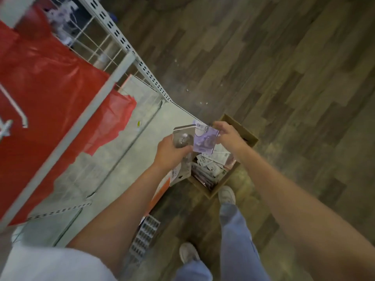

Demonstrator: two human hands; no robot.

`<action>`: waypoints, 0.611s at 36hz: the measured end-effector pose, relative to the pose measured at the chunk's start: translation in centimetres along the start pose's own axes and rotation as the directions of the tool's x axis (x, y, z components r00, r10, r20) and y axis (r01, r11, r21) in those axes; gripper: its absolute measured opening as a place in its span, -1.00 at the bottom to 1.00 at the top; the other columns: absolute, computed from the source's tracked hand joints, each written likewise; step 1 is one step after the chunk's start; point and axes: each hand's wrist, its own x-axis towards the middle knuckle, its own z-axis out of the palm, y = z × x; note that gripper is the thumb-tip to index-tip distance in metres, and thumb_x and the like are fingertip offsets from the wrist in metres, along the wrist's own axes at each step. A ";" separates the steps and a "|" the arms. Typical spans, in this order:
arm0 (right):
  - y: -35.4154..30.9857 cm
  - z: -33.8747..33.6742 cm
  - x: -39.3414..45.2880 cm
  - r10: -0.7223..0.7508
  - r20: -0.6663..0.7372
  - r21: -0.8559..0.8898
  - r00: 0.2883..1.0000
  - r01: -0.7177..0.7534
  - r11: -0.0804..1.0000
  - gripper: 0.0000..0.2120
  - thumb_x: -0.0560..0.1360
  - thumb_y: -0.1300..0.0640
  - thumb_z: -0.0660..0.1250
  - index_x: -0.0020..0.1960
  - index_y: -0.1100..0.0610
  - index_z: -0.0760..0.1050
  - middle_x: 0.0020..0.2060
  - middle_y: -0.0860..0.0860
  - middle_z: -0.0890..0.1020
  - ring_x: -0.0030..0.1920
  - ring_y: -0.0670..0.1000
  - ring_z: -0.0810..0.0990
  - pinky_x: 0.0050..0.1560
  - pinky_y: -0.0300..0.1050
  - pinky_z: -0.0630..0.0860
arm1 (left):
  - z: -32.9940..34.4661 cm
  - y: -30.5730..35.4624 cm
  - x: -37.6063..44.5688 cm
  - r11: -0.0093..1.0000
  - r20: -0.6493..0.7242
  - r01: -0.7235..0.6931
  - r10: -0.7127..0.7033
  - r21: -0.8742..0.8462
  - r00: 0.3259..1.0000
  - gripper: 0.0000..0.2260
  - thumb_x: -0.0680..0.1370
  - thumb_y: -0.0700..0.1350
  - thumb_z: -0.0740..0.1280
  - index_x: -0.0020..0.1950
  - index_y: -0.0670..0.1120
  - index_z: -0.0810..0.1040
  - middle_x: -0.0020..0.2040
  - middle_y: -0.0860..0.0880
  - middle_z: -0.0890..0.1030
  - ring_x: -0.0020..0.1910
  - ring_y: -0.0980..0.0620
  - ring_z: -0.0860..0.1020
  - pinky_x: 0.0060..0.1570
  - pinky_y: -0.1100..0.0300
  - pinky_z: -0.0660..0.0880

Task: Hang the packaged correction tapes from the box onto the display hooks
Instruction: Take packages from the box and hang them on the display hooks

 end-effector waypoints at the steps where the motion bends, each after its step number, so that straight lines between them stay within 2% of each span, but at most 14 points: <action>1: -0.5 0.6 -0.5 -0.030 0.036 -0.042 0.999 0.032 0.999 -0.47 0.51 0.36 0.26 0.42 0.03 0.32 0.40 0.06 0.32 0.36 0.08 0.36 0.32 0.04 0.40 | -0.9 -0.3 -0.7 0.999 -0.012 0.029 -0.029 -0.045 0.999 -0.87 0.38 -0.20 0.47 -0.13 -0.04 0.59 -0.15 -0.07 0.62 -0.11 -0.07 0.59 -0.13 0.17 0.49; 3: -1.9 1.7 -1.7 -0.097 0.085 -0.091 0.992 0.104 0.990 -0.42 0.50 0.38 0.25 0.46 0.02 0.28 0.45 0.02 0.27 0.42 0.07 0.28 0.35 0.00 0.34 | -2.7 -0.9 -2.1 0.991 -0.030 0.057 -0.061 -0.119 0.998 -0.88 0.28 -0.13 0.48 -0.23 0.01 0.60 -0.17 -0.09 0.66 -0.10 -0.11 0.63 -0.04 0.03 0.55; 5: -3.1 2.7 -3.2 -0.152 0.122 -0.146 0.981 0.169 0.975 -0.37 0.49 0.37 0.25 0.49 0.03 0.23 0.48 0.00 0.22 0.46 0.06 0.22 0.38 -0.01 0.31 | -4.2 -1.4 -3.6 0.986 -0.038 0.050 -0.057 -0.162 0.998 -0.87 0.28 -0.15 0.49 -0.26 0.03 0.60 -0.21 -0.07 0.66 -0.14 -0.09 0.62 -0.02 -0.02 0.55; 9: -4.9 5.0 -6.3 -0.265 0.166 -0.263 0.950 0.302 0.916 -0.21 0.42 0.33 0.38 0.54 0.04 0.12 0.49 0.05 0.17 0.49 0.11 0.13 0.43 0.09 0.23 | -6.9 -2.2 -6.5 0.972 -0.052 0.025 -0.038 -0.236 0.998 -0.80 0.39 -0.31 0.46 -0.24 -0.01 0.59 -0.19 -0.08 0.64 -0.12 -0.10 0.61 0.03 -0.03 0.54; 12: -5.8 6.7 -8.9 -0.297 0.175 -0.314 0.939 0.339 0.887 -0.16 0.33 0.26 0.51 0.50 0.07 0.19 0.42 0.10 0.26 0.43 0.15 0.21 0.40 0.13 0.28 | -8.9 -2.7 -9.1 0.963 -0.051 -0.025 0.011 -0.270 0.999 -0.82 0.39 -0.32 0.46 -0.16 -0.04 0.61 -0.13 -0.10 0.66 -0.09 -0.11 0.63 0.02 0.00 0.55; 15: -6.8 8.0 -11.8 -0.318 0.128 -0.392 0.939 0.342 0.854 -0.37 0.31 0.18 0.54 0.29 0.10 0.35 0.23 0.11 0.41 0.27 0.14 0.38 0.25 0.13 0.41 | -11.0 -3.5 -11.7 0.949 -0.044 -0.057 0.045 -0.310 0.998 -0.80 0.40 -0.34 0.44 -0.03 -0.13 0.60 -0.08 -0.14 0.65 -0.11 -0.07 0.60 -0.01 0.07 0.54; 17: -7.5 8.7 -13.8 -0.328 0.120 -0.390 0.937 0.348 0.852 -0.63 0.35 0.15 0.53 0.01 0.05 0.38 0.00 0.03 0.51 0.06 0.09 0.48 0.00 -0.03 0.49 | -12.4 -3.9 -13.3 0.939 -0.061 -0.087 0.071 -0.332 0.996 -0.77 0.39 -0.34 0.45 -0.01 -0.12 0.59 -0.04 -0.14 0.65 -0.04 -0.09 0.60 0.08 -0.01 0.53; 19: -8.1 9.2 -15.8 -0.359 0.139 -0.379 0.923 0.384 0.842 -0.65 0.38 0.11 0.52 -0.20 -0.01 0.30 -0.23 -0.07 0.44 -0.14 0.01 0.42 -0.22 -0.16 0.36 | -13.8 -4.4 -14.6 0.927 -0.084 -0.113 0.089 -0.356 0.993 -0.73 0.39 -0.33 0.46 0.01 -0.08 0.57 -0.02 -0.10 0.64 0.00 -0.09 0.60 0.09 0.02 0.53; 22: -9.0 10.0 -18.5 -0.381 0.123 -0.301 0.916 0.401 0.865 -0.77 0.43 0.11 0.48 -0.19 0.08 0.41 -0.25 0.00 0.50 -0.14 0.03 0.47 -0.14 -0.09 0.38 | -15.9 -4.8 -16.8 0.907 -0.095 -0.156 0.128 -0.391 0.987 -0.68 0.41 -0.32 0.45 0.12 -0.13 0.54 -0.06 -0.02 0.63 -0.05 0.00 0.59 -0.06 0.16 0.51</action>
